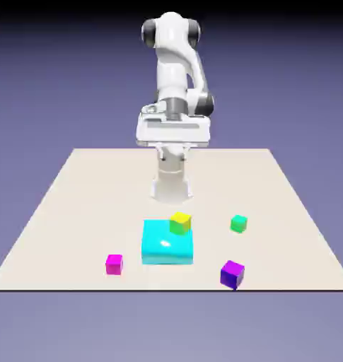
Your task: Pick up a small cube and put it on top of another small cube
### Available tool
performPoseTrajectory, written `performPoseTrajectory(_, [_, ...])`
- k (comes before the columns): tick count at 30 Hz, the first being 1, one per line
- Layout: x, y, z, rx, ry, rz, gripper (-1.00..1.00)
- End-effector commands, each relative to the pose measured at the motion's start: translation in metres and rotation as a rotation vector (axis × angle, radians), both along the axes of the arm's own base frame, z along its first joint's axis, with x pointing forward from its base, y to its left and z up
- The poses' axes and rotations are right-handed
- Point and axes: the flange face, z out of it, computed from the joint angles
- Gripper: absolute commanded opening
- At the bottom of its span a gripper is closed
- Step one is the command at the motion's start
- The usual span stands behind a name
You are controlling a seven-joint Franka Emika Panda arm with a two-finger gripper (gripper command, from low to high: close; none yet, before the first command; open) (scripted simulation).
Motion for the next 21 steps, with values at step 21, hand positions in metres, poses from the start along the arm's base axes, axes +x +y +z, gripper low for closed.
performPoseTrajectory(21, [0.072,-0.155,-0.211,0.605,0.554,-1.254,0.00])
